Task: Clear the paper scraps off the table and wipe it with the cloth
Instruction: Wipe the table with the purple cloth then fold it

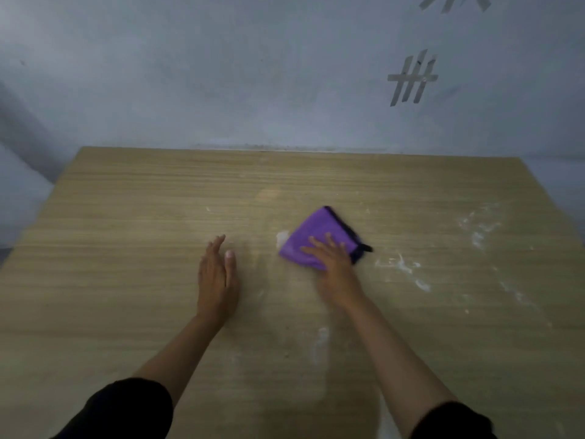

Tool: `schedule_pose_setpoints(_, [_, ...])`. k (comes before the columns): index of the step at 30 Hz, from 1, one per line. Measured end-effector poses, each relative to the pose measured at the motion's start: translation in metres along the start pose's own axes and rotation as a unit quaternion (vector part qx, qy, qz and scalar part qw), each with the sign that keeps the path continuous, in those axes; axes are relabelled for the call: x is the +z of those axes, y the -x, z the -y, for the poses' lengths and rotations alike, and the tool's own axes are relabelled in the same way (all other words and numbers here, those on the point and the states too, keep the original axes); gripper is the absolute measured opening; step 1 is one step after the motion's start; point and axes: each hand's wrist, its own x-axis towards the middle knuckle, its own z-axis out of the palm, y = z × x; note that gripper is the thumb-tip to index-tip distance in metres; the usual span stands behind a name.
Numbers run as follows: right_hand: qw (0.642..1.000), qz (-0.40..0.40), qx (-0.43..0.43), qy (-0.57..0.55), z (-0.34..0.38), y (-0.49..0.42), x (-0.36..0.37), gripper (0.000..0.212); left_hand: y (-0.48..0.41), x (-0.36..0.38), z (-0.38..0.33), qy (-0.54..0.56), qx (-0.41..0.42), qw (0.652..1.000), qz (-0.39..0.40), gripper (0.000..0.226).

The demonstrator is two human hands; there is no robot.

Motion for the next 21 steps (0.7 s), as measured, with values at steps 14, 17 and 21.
schedule_pose_setpoints(14, [0.985,0.079,-0.132,0.075,0.109,0.049,0.075,0.056,0.056,-0.016,0.024,0.048,-0.008,0.999,-0.021,0.048])
schedule_pose_setpoints(17, [0.996,-0.002,-0.085,0.033,0.077,0.066,0.056,0.054,0.068,-0.025,0.03,0.037,-0.007,0.999,-0.024,0.047])
schedule_pose_setpoints(21, [0.991,-0.046,0.114,0.05,0.028,0.072,0.002,0.051,0.094,-0.035,0.035,0.022,-0.008,0.999,-0.038,0.051])
